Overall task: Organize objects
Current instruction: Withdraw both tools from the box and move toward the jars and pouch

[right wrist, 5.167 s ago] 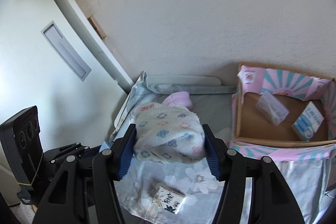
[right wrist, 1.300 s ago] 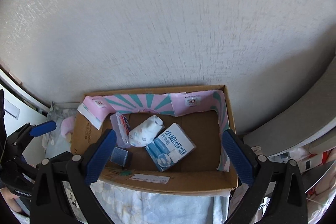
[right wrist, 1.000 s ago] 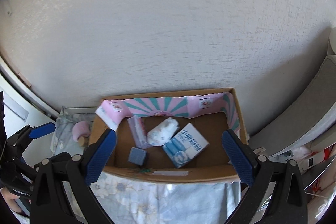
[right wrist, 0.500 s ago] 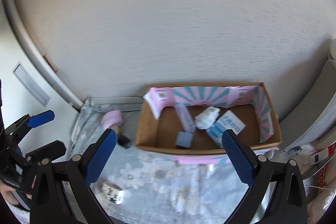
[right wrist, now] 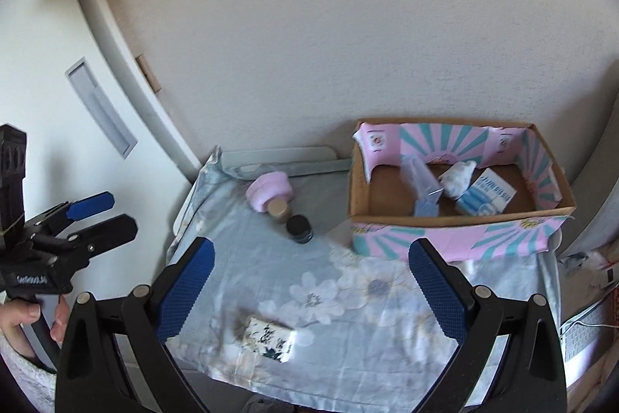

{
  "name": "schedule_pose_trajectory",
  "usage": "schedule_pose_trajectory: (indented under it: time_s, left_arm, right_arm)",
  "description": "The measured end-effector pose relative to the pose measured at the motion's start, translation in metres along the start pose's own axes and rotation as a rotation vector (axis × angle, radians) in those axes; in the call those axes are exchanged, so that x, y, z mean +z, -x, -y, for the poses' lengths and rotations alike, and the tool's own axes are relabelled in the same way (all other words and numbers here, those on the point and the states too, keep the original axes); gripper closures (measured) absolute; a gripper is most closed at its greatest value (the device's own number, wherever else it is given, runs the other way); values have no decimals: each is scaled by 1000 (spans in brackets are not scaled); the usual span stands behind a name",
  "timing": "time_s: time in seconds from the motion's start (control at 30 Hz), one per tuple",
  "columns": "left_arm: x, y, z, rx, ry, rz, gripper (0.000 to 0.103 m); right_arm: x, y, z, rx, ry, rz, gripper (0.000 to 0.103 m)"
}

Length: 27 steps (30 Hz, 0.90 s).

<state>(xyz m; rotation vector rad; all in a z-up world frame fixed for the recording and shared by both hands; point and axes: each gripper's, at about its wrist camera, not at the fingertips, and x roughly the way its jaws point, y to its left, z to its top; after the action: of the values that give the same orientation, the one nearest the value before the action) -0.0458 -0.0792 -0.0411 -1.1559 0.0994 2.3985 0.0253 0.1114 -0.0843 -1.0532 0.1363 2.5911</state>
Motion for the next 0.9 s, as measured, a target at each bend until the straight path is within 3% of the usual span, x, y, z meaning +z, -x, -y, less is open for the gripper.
schedule_pose_trajectory:
  time_s: [0.23,0.47,0.77,0.9]
  left_arm:
    - [-4,-12,-15,5,4,-6,0]
    - [20,-45,-28,-3,-13,-18,3]
    - [42,-140,-42,-31,-49,-112,11]
    - [42,-188,-47,-45,-63,-160,15]
  right_arm:
    - [-11,-13,-26,23,75,4,3]
    - [-14,-43,-40,56,112,-29,8]
    - [-22,-105,-53,45,189,-55,26]
    - [-26,-135,-52,18,203,-69,29]
